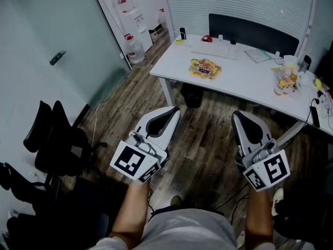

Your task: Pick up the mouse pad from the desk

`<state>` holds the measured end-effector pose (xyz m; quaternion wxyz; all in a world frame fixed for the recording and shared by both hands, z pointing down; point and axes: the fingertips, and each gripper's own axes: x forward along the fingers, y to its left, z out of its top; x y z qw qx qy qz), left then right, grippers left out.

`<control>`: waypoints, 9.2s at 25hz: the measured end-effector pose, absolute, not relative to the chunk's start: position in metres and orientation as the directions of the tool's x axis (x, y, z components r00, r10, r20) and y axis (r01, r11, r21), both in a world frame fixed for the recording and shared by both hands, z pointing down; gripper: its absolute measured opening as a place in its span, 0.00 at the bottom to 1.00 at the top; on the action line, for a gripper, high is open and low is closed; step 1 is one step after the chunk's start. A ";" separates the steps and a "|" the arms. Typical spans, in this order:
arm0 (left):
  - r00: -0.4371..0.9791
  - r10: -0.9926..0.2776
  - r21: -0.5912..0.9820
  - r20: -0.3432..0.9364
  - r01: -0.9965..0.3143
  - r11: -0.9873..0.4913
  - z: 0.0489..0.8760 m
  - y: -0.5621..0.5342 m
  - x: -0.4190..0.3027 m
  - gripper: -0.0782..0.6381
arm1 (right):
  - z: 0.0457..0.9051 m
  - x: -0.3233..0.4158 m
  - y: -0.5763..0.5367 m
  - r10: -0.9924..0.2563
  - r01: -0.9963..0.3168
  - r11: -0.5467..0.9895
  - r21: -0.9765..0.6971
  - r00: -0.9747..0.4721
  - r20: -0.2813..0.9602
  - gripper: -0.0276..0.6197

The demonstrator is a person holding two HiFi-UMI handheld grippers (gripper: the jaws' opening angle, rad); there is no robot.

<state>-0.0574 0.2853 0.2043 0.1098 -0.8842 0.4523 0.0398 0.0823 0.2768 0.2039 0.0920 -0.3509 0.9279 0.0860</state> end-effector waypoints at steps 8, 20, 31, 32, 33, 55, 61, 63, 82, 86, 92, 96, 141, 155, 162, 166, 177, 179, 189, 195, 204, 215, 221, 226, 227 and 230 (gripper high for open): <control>0.563 -0.810 -0.181 -0.163 -0.824 -0.536 0.206 0.278 -0.037 0.13 | 0.210 0.105 0.266 -0.616 -0.649 0.756 0.086 -0.749 -0.243 0.06; 0.546 -0.822 -0.176 -0.162 -0.836 -0.520 0.211 0.253 -0.035 0.13 | 0.217 0.110 0.240 -0.606 -0.635 0.768 0.088 -0.764 -0.222 0.06; 0.560 -0.811 -0.178 -0.168 -0.827 -0.534 0.219 0.189 -0.053 0.13 | 0.227 0.093 0.181 -0.625 -0.648 0.755 0.101 -0.758 -0.187 0.06; 0.561 -0.810 -0.180 -0.167 -0.826 -0.535 0.220 0.182 -0.057 0.13 | 0.227 0.089 0.174 -0.627 -0.649 0.754 0.103 -0.757 -0.183 0.06; 0.563 -0.810 -0.181 -0.166 -0.825 -0.536 0.220 0.174 -0.060 0.13 | 0.228 0.084 0.166 -0.629 -0.650 0.753 0.104 -0.756 -0.180 0.06; 0.633 -0.757 -0.160 -0.160 -0.774 -0.613 0.231 0.012 -0.144 0.13 | 0.234 -0.002 0.015 -0.693 -0.702 0.699 0.138 -0.712 -0.110 0.06; 0.662 -0.738 -0.164 -0.130 -0.749 -0.642 0.241 -0.022 -0.150 0.13 | 0.243 -0.009 -0.011 -0.717 -0.723 0.680 0.126 -0.691 -0.091 0.06; 0.667 -0.735 -0.163 -0.119 -0.744 -0.649 0.245 -0.030 -0.151 0.13 | 0.247 -0.008 -0.017 -0.726 -0.730 0.673 0.121 -0.683 -0.081 0.06; 0.659 -0.750 -0.157 -0.056 -0.748 -0.645 0.264 -0.094 -0.144 0.13 | 0.262 0.004 -0.081 -0.730 -0.730 0.673 0.119 -0.682 -0.052 0.06; 0.652 -0.757 -0.167 -0.051 -0.753 -0.637 0.268 -0.114 -0.139 0.13 | 0.266 0.007 -0.105 -0.723 -0.720 0.679 0.143 -0.690 -0.044 0.06; 0.642 -0.766 -0.169 -0.030 -0.759 -0.629 0.273 -0.146 -0.129 0.13 | 0.270 0.014 -0.138 -0.715 -0.708 0.687 0.167 -0.699 -0.024 0.06; 0.641 -0.768 -0.181 -0.021 -0.757 -0.627 0.278 -0.167 -0.120 0.13 | 0.276 0.021 -0.159 -0.708 -0.699 0.695 0.168 -0.706 -0.005 0.06; 0.612 -0.693 -0.093 0.381 -0.720 -0.687 0.407 -0.296 -0.083 0.28 | 0.390 0.040 -0.274 -0.636 -0.654 0.752 0.079 -0.689 0.347 0.25; 0.575 -0.571 -0.029 0.586 -0.689 -0.724 0.477 -0.297 -0.089 0.49 | 0.454 0.035 -0.284 -0.569 -0.650 0.758 0.045 -0.627 0.532 0.44; 0.548 -0.489 0.033 0.679 -0.688 -0.725 0.513 -0.294 -0.092 0.54 | 0.494 0.044 -0.287 -0.529 -0.672 0.740 0.023 -0.560 0.638 0.48; 0.531 -0.450 0.076 0.718 -0.703 -0.707 0.533 -0.292 -0.098 0.55 | 0.516 0.050 -0.289 -0.504 -0.691 0.722 0.009 -0.517 0.692 0.49; 0.511 -0.395 0.140 0.763 -0.728 -0.671 0.559 -0.290 -0.104 0.56 | 0.557 0.061 -0.290 -0.452 -0.751 0.657 -0.068 -0.464 0.762 0.50; 0.506 -0.392 0.143 0.769 -0.733 -0.665 0.562 -0.290 -0.105 0.56 | 0.560 0.062 -0.290 -0.450 -0.761 0.644 -0.078 -0.460 0.765 0.50; 0.457 -0.410 0.125 0.789 -0.773 -0.622 0.570 -0.294 -0.108 0.56 | 0.562 0.063 -0.296 -0.487 -0.810 0.581 -0.077 -0.422 0.765 0.51; 0.458 -0.444 0.104 0.770 -0.777 -0.621 0.572 -0.293 -0.102 0.54 | 0.562 0.061 -0.296 -0.517 -0.830 0.555 -0.048 -0.390 0.762 0.50; 0.451 -0.456 0.107 0.767 -0.791 -0.602 0.569 -0.292 -0.102 0.52 | 0.562 0.059 -0.296 -0.535 -0.844 0.535 -0.041 -0.376 0.757 0.50; 0.452 -0.479 0.123 0.752 -0.811 -0.572 0.567 -0.296 -0.101 0.41 | 0.560 0.070 -0.302 -0.562 -0.869 0.492 -0.057 -0.367 0.741 0.38; 0.476 -0.513 0.152 0.714 -0.821 -0.550 0.560 -0.299 -0.106 0.34 | 0.560 0.073 -0.304 -0.566 -0.871 0.486 -0.072 -0.377 0.733 0.35; 0.503 -0.561 0.144 0.658 -0.815 -0.562 0.548 -0.300 -0.110 0.27 | 0.560 0.074 -0.303 -0.561 -0.866 0.492 -0.090 -0.395 0.727 0.35; 0.512 -0.567 0.143 0.645 -0.810 -0.569 0.545 -0.300 -0.110 0.26 | 0.560 0.075 -0.303 -0.561 -0.865 0.493 -0.090 -0.396 0.727 0.35; 0.545 -0.577 0.149 0.608 -0.792 -0.592 0.536 -0.298 -0.107 0.24 | 0.559 0.075 -0.303 -0.559 -0.861 0.501 -0.084 -0.397 0.728 0.35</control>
